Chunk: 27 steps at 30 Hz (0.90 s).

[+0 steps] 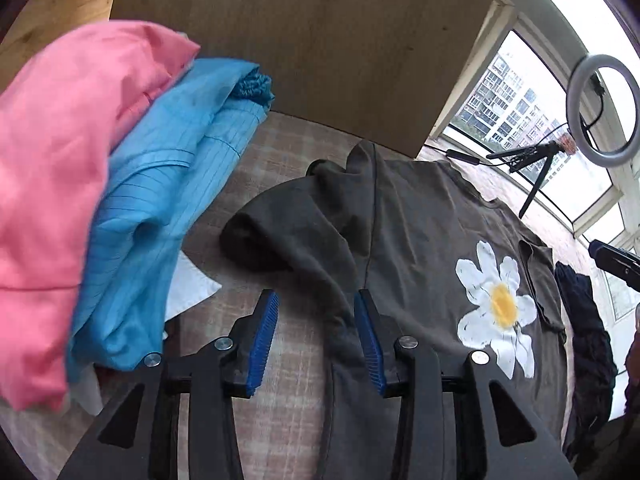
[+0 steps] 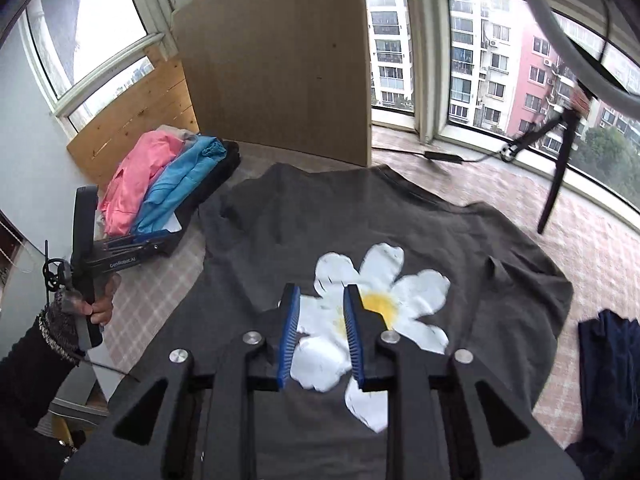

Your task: Fold clothes

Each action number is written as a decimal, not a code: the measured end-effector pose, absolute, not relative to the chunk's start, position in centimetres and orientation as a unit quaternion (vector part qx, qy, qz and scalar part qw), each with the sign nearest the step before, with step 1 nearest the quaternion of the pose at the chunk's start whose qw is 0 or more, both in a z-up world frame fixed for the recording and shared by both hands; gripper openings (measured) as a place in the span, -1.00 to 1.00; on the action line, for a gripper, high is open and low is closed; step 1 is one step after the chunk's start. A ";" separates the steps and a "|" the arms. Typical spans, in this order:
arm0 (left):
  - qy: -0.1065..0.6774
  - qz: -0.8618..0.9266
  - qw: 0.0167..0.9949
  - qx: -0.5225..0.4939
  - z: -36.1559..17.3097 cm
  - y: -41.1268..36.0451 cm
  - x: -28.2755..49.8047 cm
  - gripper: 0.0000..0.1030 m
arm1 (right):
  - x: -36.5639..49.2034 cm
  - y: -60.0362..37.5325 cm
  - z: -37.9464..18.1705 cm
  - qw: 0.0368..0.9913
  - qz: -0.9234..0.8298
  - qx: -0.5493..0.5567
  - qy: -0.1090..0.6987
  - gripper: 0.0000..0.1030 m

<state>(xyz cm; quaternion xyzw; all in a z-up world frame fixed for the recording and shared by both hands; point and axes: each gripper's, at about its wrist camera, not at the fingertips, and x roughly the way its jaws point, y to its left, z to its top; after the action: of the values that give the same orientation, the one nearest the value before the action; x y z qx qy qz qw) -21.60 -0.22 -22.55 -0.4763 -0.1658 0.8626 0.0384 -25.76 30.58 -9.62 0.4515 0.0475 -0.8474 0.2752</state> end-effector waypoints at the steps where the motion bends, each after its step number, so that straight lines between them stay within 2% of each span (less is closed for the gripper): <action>1: -0.181 0.857 0.036 -0.481 -23.1 -0.4 -22.3 -0.27 | -27.3 28.7 -9.9 0.272 -0.847 0.453 0.050 -0.45; 6: -0.227 0.845 0.017 -0.483 -24.8 -1.4 -24.1 -0.21 | -35.9 20.2 -12.1 0.285 -0.821 0.493 0.038 -0.44; 8: -0.268 0.836 0.017 -0.478 -25.6 -2.5 -24.6 -0.21 | -39.0 16.7 -13.3 0.290 -0.811 0.504 0.062 -0.44; 10: -0.296 0.830 0.011 -0.473 -26.2 -3.3 -25.0 -0.21 | -41.4 13.3 -14.7 0.304 -0.798 0.513 0.089 -0.35; 12: -0.301 0.829 0.008 -0.471 -26.8 -3.3 -25.7 -0.21 | -43.4 10.3 -16.4 0.321 -0.781 0.524 0.112 -0.26; 14: -0.301 0.834 0.007 -0.462 -27.0 -3.1 -26.3 -0.21 | -44.6 8.4 -18.4 0.326 -0.760 0.544 0.142 -0.25; 16: -0.307 0.838 0.011 -0.451 -27.0 -3.1 -26.6 -0.28 | -45.2 7.0 -20.3 0.332 -0.738 0.562 0.171 -0.25; 17: -0.310 0.840 0.014 -0.445 -27.0 -3.1 -26.7 -0.55 | -45.2 6.8 -21.1 0.336 -0.728 0.568 0.185 -0.25; 18: -0.305 0.845 0.012 -0.439 -26.8 -3.1 -26.6 -0.94 | -45.2 6.5 -22.0 0.340 -0.717 0.575 0.199 -0.25; 19: -0.301 0.850 0.011 -0.432 -26.6 -3.1 -26.6 -0.93 | -44.8 6.5 -22.3 0.348 -0.710 0.574 0.211 -0.31; 20: -0.298 0.854 0.011 -0.426 -26.4 -3.1 -26.5 -0.93 | -44.4 6.6 -22.4 0.357 -0.705 0.571 0.222 -0.50; 21: -0.298 0.857 0.017 -0.419 -26.0 -3.1 -26.4 -0.93 | -43.9 6.9 -22.2 0.365 -0.704 0.562 0.235 -0.92; 23: -0.284 0.869 0.031 -0.404 -24.8 -2.4 -25.8 -0.94 | -43.0 8.0 -21.1 0.368 -0.717 0.536 0.252 -0.92; 26: -0.183 0.902 0.135 -0.368 -21.6 1.9 -23.5 -0.90 | -42.8 12.7 -18.3 0.317 -0.779 0.492 0.224 -0.88; 27: -0.115 0.906 0.169 -0.370 -21.0 4.1 -22.1 -0.80 | -42.8 15.1 -17.5 0.288 -0.802 0.482 0.204 -0.61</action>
<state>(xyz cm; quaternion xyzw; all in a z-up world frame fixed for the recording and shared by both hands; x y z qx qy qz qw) -22.13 4.07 -21.02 -0.3702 -0.1146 0.9063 0.1687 -42.84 15.08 -17.52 0.4821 0.2037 -0.8020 0.2879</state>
